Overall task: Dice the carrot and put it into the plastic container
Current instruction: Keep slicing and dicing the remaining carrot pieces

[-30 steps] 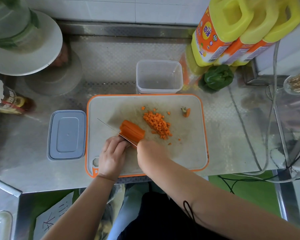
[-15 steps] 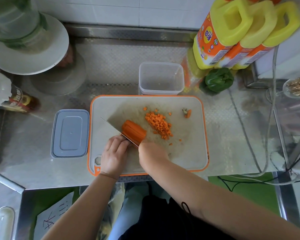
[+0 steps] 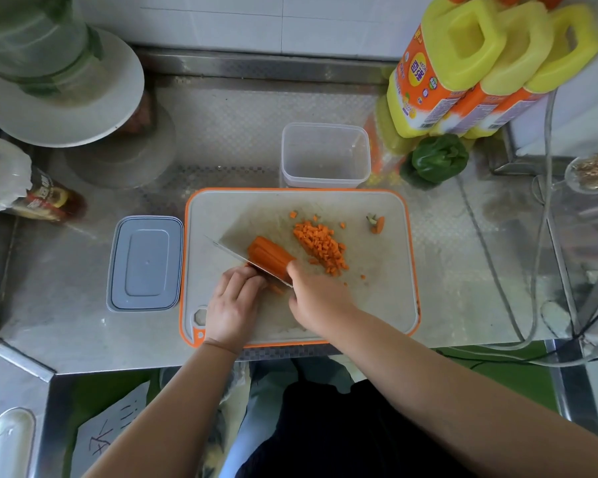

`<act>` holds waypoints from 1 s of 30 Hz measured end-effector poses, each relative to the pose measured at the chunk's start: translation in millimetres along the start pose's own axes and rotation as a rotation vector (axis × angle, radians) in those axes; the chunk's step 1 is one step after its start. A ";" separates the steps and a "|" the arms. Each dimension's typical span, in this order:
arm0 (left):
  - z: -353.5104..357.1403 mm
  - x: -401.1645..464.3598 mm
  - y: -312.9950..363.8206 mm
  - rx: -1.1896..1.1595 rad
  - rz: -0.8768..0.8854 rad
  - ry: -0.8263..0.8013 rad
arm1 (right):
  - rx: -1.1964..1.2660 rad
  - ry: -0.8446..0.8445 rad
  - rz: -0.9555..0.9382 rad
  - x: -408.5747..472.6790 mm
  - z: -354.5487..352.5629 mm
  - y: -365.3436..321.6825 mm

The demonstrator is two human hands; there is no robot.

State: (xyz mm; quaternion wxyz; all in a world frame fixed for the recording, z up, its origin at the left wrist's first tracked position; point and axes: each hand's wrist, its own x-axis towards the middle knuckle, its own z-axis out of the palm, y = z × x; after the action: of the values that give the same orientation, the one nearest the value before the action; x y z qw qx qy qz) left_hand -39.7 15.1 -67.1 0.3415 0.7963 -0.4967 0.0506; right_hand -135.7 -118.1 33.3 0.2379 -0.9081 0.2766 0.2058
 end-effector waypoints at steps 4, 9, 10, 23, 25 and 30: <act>0.7 -1.0 -0.9 -0.016 0.000 0.004 | 0.033 0.004 0.006 -2.8 0.2 1.8; -0.5 0.0 -0.9 -0.044 -0.010 0.000 | 0.086 0.015 0.068 -3.8 -3.8 3.8; -1.1 0.3 -0.8 -0.047 -0.014 -0.003 | 0.095 0.013 0.081 -4.4 -5.6 4.6; -0.6 1.0 1.8 0.015 -0.022 0.014 | 0.057 -0.038 0.107 -21.0 -0.3 5.2; 0.4 0.5 1.2 0.018 -0.020 0.017 | 0.061 -0.033 0.100 -24.5 -4.3 3.0; 1.0 0.4 1.8 0.014 -0.046 0.020 | 0.045 -0.020 0.078 -28.7 -11.1 0.3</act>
State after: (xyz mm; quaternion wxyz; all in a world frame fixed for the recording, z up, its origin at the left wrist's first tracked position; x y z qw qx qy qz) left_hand -41.2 13.6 -66.8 0.3419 0.8094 -0.4744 0.0542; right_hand -155.1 -112.8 56.6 0.2529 -0.8890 0.3139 0.2174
